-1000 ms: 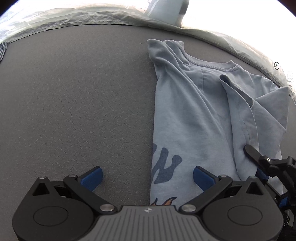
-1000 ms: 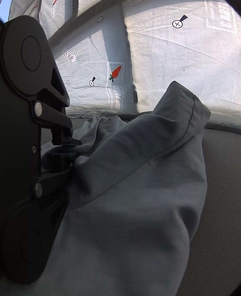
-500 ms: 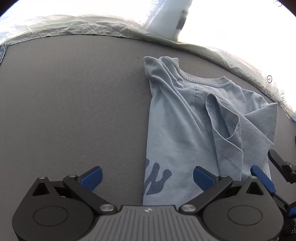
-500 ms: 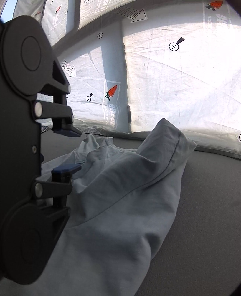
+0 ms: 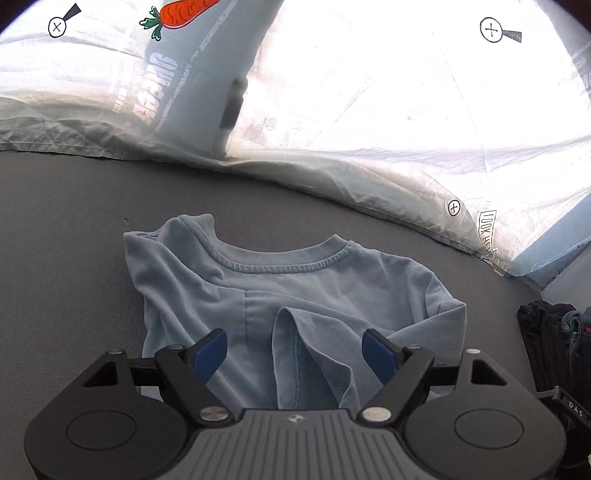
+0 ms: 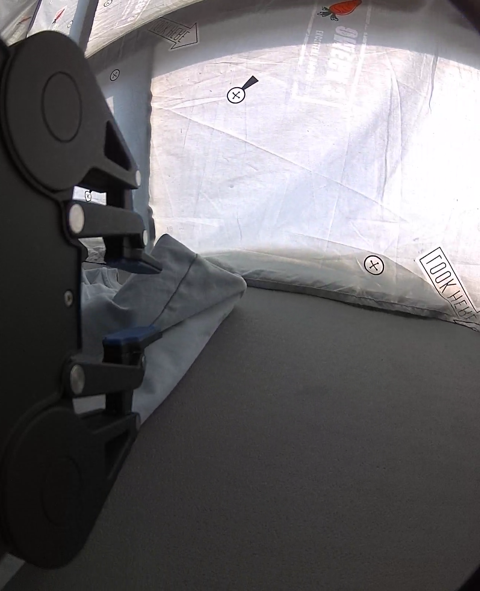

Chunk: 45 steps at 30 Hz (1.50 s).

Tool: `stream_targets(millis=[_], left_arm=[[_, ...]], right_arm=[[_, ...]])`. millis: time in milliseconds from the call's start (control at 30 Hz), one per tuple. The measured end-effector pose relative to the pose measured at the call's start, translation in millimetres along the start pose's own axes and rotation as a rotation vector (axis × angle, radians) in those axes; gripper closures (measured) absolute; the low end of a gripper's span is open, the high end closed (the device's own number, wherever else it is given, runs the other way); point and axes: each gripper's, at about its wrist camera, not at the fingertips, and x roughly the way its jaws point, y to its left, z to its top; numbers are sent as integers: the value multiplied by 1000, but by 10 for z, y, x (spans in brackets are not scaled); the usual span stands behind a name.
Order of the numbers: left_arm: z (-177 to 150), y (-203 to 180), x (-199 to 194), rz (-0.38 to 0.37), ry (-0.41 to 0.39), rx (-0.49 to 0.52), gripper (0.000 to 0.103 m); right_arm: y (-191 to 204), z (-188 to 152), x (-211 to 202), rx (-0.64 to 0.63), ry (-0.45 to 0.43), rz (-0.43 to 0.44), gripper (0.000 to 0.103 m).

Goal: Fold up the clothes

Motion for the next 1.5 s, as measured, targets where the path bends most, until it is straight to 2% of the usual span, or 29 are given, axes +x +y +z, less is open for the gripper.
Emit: stream_targets(millis=[33, 167, 200, 233, 267, 300, 367, 500, 633, 733, 867, 933, 967, 1033, 1067, 1300, 1400, 1500], left_arm=[[45, -19, 68, -12, 10, 5, 36], [120, -85, 347, 0, 81, 47, 53], [131, -98, 406, 4, 96, 55, 65], [116, -95, 428, 11, 97, 55, 86], [100, -93, 450, 18, 99, 55, 97], [84, -92, 458, 23, 95, 55, 102], [49, -101, 363, 26, 48, 57, 102], [-12, -188, 27, 86, -69, 79, 102], [-20, -117, -332, 109, -147, -3, 102], [-47, -23, -367, 175, -147, -34, 102], [-139, 209, -104, 239, -58, -70, 101], [-207, 318, -44, 234, -31, -91, 98], [-231, 337, -77, 218, -43, -97, 98], [-288, 329, -170, 199, -63, -93, 84], [-316, 317, -211, 193, -69, -88, 82], [-541, 221, -405, 130, -61, -67, 81], [-620, 136, -493, 59, -84, -33, 81], [-690, 25, -530, -14, -99, 43, 79]], right_arm=[[-3, 24, 10, 3, -4, -2, 70], [-51, 69, 24, 9, -7, -13, 70], [-64, 79, 26, 11, -7, -15, 70], [-77, 89, 29, 12, -7, -18, 70], [-84, 78, 56, 15, -7, -20, 70], [-90, 71, 76, 17, -6, -24, 70], [-123, 54, 66, 15, -2, -32, 70], [-155, 63, -2, 4, 3, -39, 70], [-123, 38, 2, -21, 0, -54, 70], [-113, 21, 5, -37, -4, -77, 70], [-84, -10, 29, -77, -5, -130, 71], [-44, -29, 34, -115, -1, -161, 71], [-20, -38, 32, -136, -1, -174, 71], [21, -57, 31, -178, -1, -200, 71], [33, -66, 33, -195, -1, -212, 71], [6, -100, 8, -186, 6, -226, 71], [-4, -100, -16, -187, 8, -229, 71], [-22, -99, -39, -182, 8, -230, 70]])
